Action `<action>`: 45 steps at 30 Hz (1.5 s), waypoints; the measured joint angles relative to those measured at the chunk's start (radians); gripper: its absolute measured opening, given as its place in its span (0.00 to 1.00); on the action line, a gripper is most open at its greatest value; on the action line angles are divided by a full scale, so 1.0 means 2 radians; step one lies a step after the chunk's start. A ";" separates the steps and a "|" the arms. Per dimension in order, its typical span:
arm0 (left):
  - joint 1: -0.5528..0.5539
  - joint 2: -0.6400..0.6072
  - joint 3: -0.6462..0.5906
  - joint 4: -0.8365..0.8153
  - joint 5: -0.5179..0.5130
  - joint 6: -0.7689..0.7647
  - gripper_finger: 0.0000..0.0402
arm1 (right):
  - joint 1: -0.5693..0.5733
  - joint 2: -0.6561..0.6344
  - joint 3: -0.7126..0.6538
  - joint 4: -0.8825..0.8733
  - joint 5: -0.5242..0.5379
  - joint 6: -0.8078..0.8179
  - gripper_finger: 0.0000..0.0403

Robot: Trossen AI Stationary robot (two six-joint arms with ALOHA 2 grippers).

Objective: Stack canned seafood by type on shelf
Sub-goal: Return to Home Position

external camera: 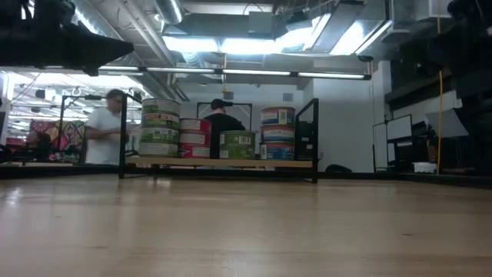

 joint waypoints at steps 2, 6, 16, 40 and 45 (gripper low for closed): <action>0.011 -0.008 0.000 -0.004 0.000 0.009 0.01 | 0.000 0.000 -0.009 0.001 -0.009 0.012 0.01; 0.030 -0.025 0.000 -0.031 0.000 0.010 0.01 | 0.000 0.000 -0.031 0.004 -0.010 0.035 0.01; 0.062 -0.048 0.000 -0.067 0.018 -0.007 0.01 | -0.060 0.003 -0.060 0.060 -0.007 -0.002 0.01; 0.091 -0.043 0.001 -0.133 0.026 -0.017 0.01 | -0.295 0.015 -0.061 0.010 -0.139 0.062 0.01; 0.091 -0.044 0.001 -0.133 0.026 -0.005 0.01 | -0.295 0.015 -0.062 0.009 -0.137 0.062 0.01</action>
